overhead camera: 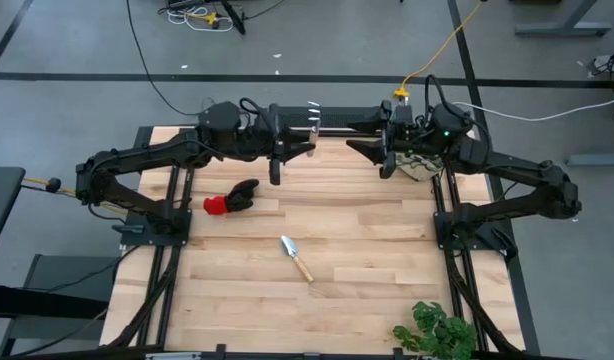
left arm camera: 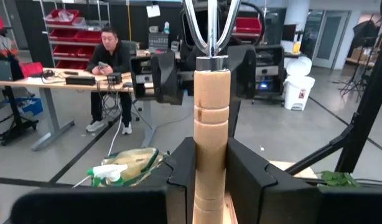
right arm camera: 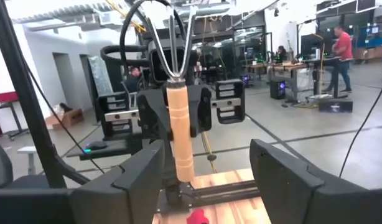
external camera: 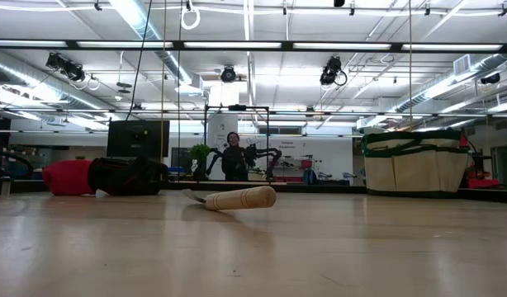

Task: Pick & Place Garden tools in Gardening bag
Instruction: Put the hand rake into the gardening bag

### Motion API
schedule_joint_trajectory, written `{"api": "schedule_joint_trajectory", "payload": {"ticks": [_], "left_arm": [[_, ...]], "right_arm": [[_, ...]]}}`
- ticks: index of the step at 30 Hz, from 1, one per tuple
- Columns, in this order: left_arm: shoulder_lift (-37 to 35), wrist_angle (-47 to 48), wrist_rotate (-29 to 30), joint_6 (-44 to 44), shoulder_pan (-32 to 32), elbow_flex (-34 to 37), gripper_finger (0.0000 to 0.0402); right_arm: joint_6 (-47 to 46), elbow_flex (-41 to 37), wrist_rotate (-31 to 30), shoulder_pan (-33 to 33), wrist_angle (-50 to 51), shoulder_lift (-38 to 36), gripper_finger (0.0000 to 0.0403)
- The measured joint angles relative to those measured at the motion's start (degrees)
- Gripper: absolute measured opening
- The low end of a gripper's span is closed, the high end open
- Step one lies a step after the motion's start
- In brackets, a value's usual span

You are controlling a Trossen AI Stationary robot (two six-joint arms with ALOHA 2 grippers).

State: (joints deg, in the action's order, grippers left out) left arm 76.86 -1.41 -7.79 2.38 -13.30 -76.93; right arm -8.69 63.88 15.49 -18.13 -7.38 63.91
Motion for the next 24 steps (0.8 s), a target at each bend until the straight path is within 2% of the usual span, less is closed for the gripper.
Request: {"api": "schedule_joint_trajectory", "payload": {"ticks": [15, 24], "left_arm": [[0.0, -1.0, 1.3, 3.8, -0.4, 0.0, 0.0072], [0.0, -0.8, 5.1, 24.6, -4.4, 0.0, 0.0072]], "right_arm": [[0.5, 0.0, -0.9, -0.1, -0.3, 0.0, 0.024], [2.5, 0.0, -1.1, -0.1, 0.2, 0.0, 0.024]]}}
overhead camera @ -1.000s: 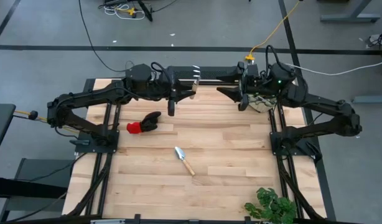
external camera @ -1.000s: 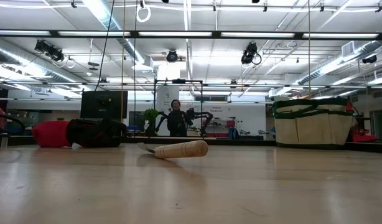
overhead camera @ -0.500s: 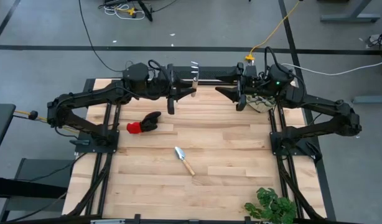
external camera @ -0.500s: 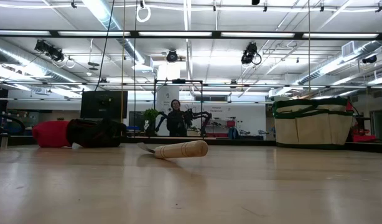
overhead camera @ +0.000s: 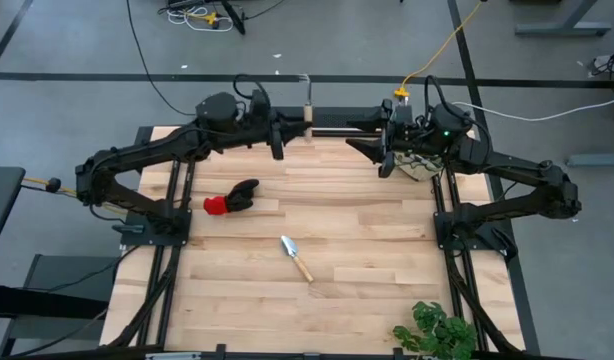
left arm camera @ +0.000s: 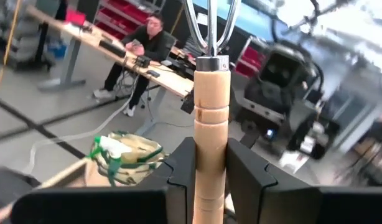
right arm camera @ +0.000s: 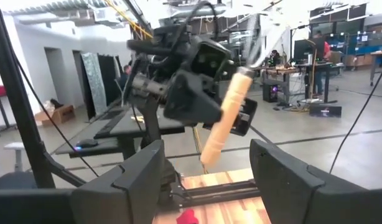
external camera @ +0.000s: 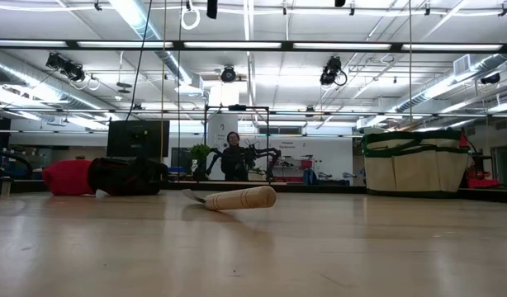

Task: Pick & Place Garden tools in Gardening bag
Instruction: Put the hand rake into the gardening bag

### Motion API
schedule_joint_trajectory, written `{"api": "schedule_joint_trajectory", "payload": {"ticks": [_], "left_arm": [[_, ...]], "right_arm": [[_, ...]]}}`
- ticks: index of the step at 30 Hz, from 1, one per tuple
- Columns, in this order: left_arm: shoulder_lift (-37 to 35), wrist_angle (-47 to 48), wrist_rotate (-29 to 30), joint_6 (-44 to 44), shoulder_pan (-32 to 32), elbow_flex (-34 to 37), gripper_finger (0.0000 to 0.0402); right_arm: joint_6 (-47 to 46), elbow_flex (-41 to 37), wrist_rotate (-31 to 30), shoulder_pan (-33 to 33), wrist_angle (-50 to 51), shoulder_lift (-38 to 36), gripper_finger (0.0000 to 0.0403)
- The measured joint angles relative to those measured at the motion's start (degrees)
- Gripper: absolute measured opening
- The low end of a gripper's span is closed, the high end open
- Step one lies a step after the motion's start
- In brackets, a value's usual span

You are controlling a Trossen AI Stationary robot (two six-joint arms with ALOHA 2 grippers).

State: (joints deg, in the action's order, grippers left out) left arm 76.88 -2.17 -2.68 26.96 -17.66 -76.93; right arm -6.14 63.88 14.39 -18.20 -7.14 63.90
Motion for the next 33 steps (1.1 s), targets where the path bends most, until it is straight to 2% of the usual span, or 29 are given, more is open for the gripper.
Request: {"api": "schedule_joint_trajectory", "payload": {"ticks": [9, 11, 16, 20, 25, 33], "left_arm": [[0.2, 0.8, -3.3, 14.2, -1.8, 0.0, 0.0072], [0.8, 0.7, -5.7, 17.4, -1.8, 0.0, 0.0071], [3.4, 0.2, -13.6, 24.0, -1.6, 0.1, 0.0071], [5.2, -0.3, -16.1, 26.8, -1.0, 0.1, 0.0072], [5.7, -0.8, -17.0, 28.9, -1.1, 0.1, 0.008], [5.7, -0.9, -16.6, 29.5, -1.0, 0.1, 0.007]], "right_arm": [[11.3, 0.0, -3.5, 0.0, 2.0, 0.0, 0.024], [15.2, 0.0, -3.8, 0.0, 2.0, 0.0, 0.024], [30.0, 0.0, -5.1, 1.0, 2.1, 0.0, 0.024], [42.5, 0.0, -5.5, 2.6, 3.3, 0.0, 0.024], [54.0, 0.0, -12.8, 4.7, 7.6, 0.0, 0.024], [79.4, 0.0, -24.5, 8.9, 10.6, 0.0, 0.024]]}}
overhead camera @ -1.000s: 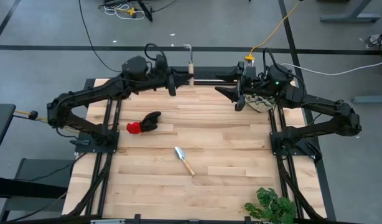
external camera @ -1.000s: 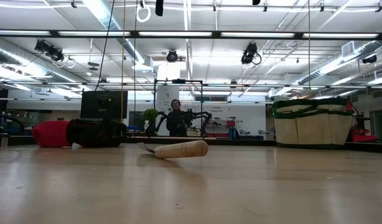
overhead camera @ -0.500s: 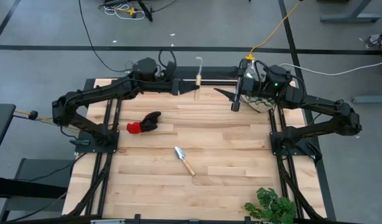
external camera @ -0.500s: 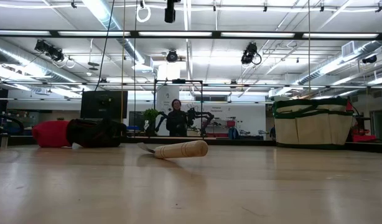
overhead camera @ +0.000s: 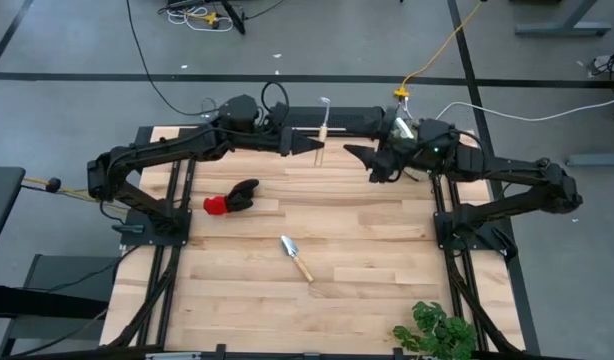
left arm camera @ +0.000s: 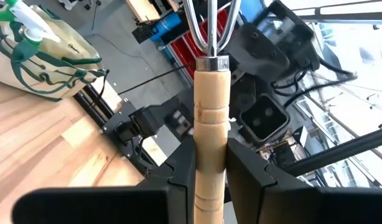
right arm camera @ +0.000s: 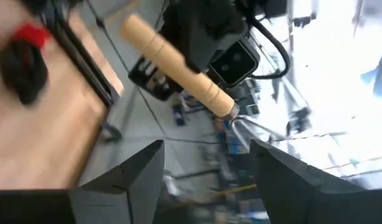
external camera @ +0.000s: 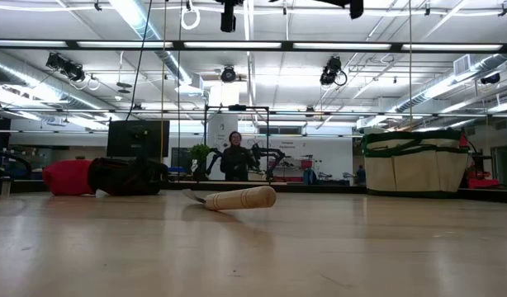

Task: Pick & Place Garden tools in Gardening bag
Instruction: Put the hand rake into the gardening bag

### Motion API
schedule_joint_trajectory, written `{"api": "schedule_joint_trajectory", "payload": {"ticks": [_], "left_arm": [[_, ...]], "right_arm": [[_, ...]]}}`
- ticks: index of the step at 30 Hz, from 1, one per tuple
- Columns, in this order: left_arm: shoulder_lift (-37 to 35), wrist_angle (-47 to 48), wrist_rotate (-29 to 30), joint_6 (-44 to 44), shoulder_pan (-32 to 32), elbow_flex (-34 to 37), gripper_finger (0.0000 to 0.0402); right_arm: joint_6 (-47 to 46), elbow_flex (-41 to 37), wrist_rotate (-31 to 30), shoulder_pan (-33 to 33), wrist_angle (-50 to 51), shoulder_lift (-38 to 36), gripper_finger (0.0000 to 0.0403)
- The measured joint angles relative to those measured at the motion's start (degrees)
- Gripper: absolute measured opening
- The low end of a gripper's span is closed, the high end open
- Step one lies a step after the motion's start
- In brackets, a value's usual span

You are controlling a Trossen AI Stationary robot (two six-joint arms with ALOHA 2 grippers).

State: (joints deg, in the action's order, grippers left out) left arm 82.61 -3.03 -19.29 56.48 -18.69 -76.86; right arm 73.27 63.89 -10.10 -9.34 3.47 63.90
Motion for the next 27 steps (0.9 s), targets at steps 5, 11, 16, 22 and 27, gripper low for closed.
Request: {"api": "schedule_joint_trajectory", "payload": {"ticks": [5, 11, 16, 22, 27], "left_arm": [[0.0, 0.0, 0.1, 1.1, 0.5, 0.0, 0.0072], [0.7, -0.1, 1.1, 1.4, 1.7, -0.1, 0.007], [1.9, 0.2, 1.0, 2.0, 2.9, 0.0, 0.0072], [2.7, -0.5, 1.1, 2.3, 3.6, 0.0, 0.0071], [2.9, -0.7, 1.0, 2.6, 3.9, -0.1, 0.0072]], "right_arm": [[14.2, 0.0, -6.0, 2.7, -0.1, 0.0, 0.024], [21.8, 0.0, -7.4, 4.3, -1.5, 0.7, 0.024], [25.9, 0.0, -7.0, 4.6, -1.9, 2.4, 0.024], [30.6, 0.0, -7.0, 5.3, -4.3, 4.1, 0.024], [33.7, 0.0, -5.8, 6.1, -5.8, 4.3, 0.0239]]}}
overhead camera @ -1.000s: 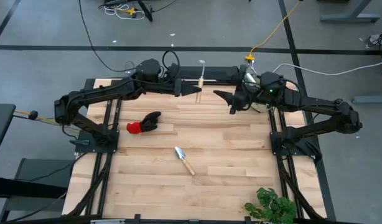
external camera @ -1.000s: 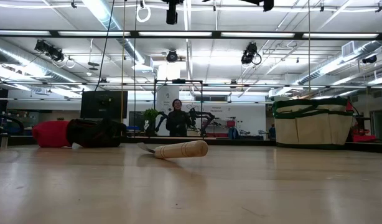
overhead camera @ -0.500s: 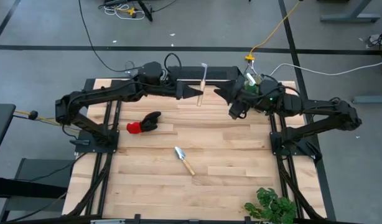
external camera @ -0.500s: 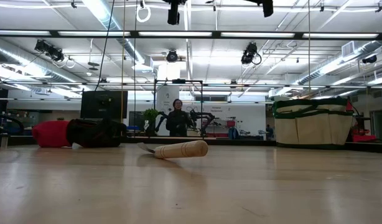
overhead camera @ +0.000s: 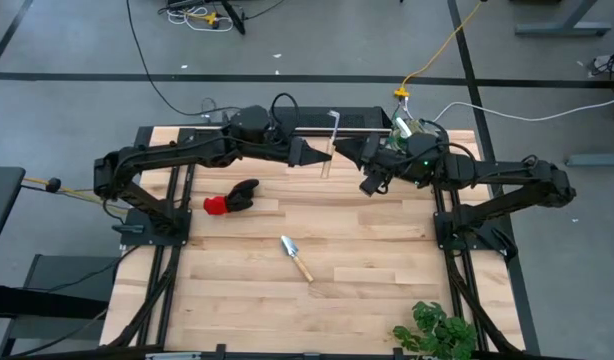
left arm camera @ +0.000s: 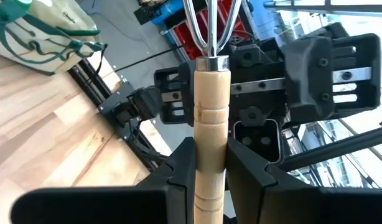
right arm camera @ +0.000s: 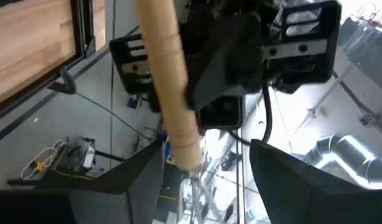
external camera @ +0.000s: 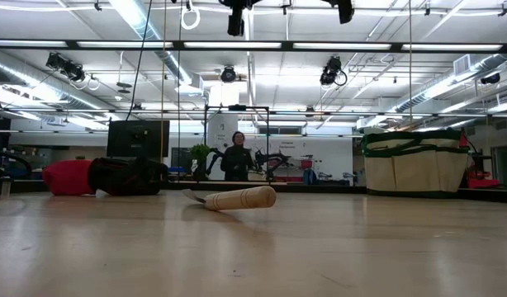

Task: Pick & Place Garden tools in Gardening bag
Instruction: Put the hand rake into the gardening bag

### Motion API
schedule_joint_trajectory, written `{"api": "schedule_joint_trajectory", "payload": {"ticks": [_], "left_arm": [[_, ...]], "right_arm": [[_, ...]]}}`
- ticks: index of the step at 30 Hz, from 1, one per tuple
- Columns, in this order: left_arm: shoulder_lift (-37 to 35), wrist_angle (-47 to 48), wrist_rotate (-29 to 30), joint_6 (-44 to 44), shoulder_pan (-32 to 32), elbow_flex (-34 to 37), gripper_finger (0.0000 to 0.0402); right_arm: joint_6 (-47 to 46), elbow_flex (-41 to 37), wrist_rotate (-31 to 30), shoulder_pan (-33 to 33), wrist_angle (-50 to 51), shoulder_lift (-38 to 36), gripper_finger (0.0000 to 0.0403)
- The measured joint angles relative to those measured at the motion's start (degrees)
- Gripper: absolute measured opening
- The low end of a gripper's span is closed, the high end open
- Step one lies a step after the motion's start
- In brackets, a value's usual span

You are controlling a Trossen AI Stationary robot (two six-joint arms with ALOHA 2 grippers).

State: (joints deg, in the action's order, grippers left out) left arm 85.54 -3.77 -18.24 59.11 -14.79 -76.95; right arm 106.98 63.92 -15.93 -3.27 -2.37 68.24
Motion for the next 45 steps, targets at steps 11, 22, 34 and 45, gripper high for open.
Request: {"api": "schedule_joint_trajectory", "payload": {"ticks": [11, 22, 34, 45], "left_arm": [[0.0, -0.1, -0.7, 0.3, 0.0, 0.0, 0.0071], [0.0, -0.3, -1.2, 0.3, 0.8, 0.0, 0.0072], [0.0, -0.3, -1.1, 0.3, 0.9, 0.0, 0.0073], [0.0, -0.4, -1.1, 0.3, 0.9, 0.0, 0.0074]], "right_arm": [[2.3, 0.0, 2.8, 0.5, -0.6, 1.7, 0.0239], [3.4, 0.0, -0.6, 0.4, -5.0, 5.1, 0.0207], [3.1, 0.0, -1.7, 0.4, -5.4, 5.1, 0.0146], [3.1, 0.0, -1.6, 0.4, -7.3, 5.0, 0.0105]]}}
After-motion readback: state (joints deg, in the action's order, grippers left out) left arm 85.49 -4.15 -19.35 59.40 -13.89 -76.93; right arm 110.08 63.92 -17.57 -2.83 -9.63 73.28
